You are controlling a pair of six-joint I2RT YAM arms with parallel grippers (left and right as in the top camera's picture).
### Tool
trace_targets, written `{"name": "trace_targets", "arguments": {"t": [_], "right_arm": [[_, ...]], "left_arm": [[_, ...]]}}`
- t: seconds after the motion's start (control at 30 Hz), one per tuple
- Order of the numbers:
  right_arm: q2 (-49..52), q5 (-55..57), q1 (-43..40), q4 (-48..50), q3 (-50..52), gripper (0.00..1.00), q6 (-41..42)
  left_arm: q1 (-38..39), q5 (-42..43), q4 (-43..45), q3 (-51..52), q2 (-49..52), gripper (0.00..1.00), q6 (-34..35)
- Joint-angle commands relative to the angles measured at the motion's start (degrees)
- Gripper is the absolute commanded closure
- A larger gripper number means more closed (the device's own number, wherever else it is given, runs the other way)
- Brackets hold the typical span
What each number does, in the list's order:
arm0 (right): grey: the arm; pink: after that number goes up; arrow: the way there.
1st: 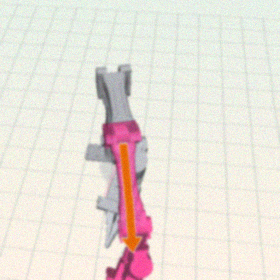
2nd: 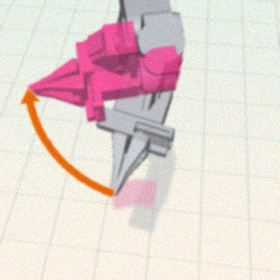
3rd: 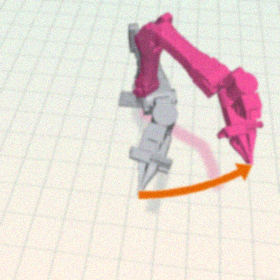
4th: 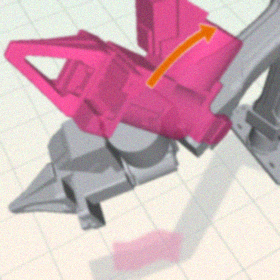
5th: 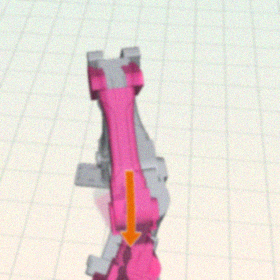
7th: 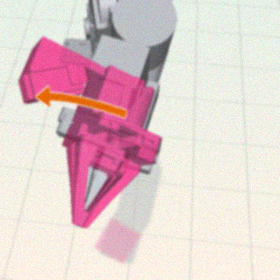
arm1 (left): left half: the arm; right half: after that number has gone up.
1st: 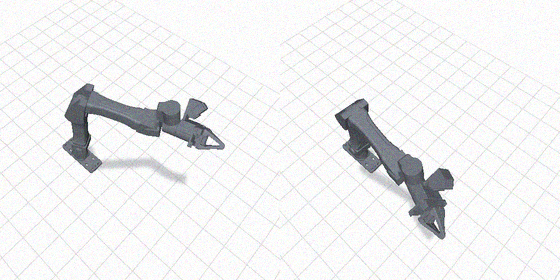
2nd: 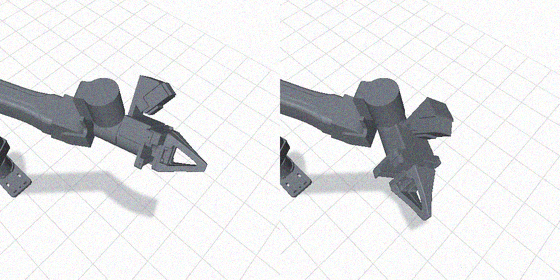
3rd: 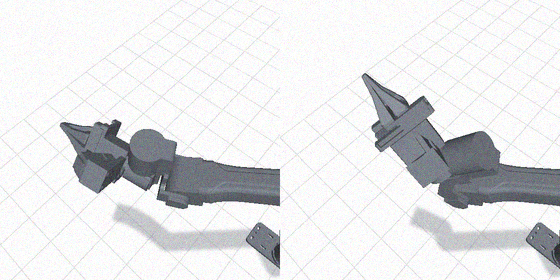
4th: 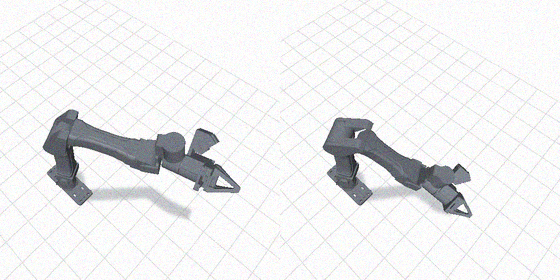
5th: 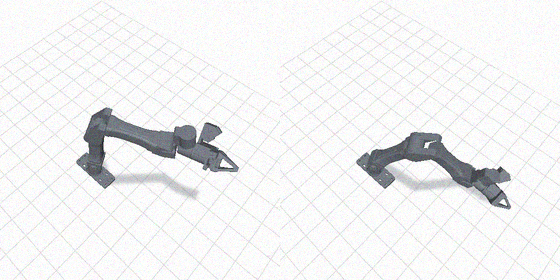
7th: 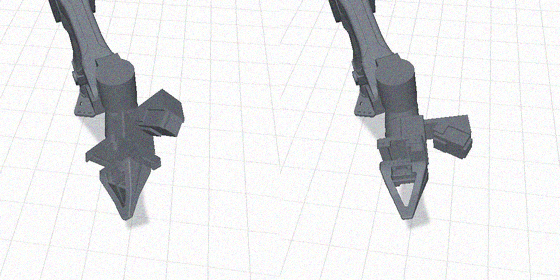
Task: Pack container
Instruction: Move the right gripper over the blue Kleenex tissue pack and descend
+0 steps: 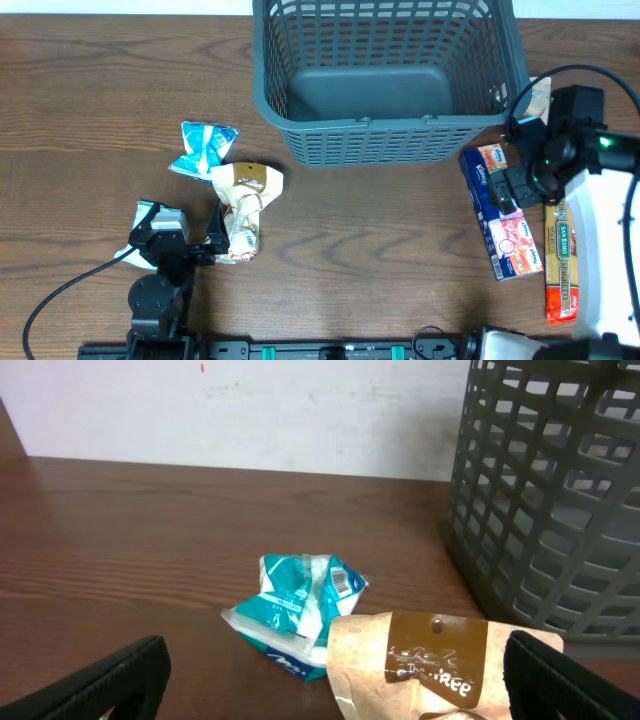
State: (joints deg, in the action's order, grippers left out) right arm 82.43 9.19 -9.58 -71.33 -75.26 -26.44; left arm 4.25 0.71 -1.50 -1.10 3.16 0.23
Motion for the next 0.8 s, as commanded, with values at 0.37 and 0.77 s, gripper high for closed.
{"name": "trace_targets", "arguments": {"t": [0.37, 0.77], "right_arm": [[-1.9, -0.7, -0.6, 0.2, -0.7, 0.01, -1.7], [-5.9, -6.6, -6.5, 1.8, -0.3, 0.01, -3.2]], "left_arm": [[0.2, -0.3, -2.6, 0.9, -0.4, 0.01, 0.2], [0.2, -0.3, -2.6, 0.9, -0.4, 0.01, 0.2]]}}
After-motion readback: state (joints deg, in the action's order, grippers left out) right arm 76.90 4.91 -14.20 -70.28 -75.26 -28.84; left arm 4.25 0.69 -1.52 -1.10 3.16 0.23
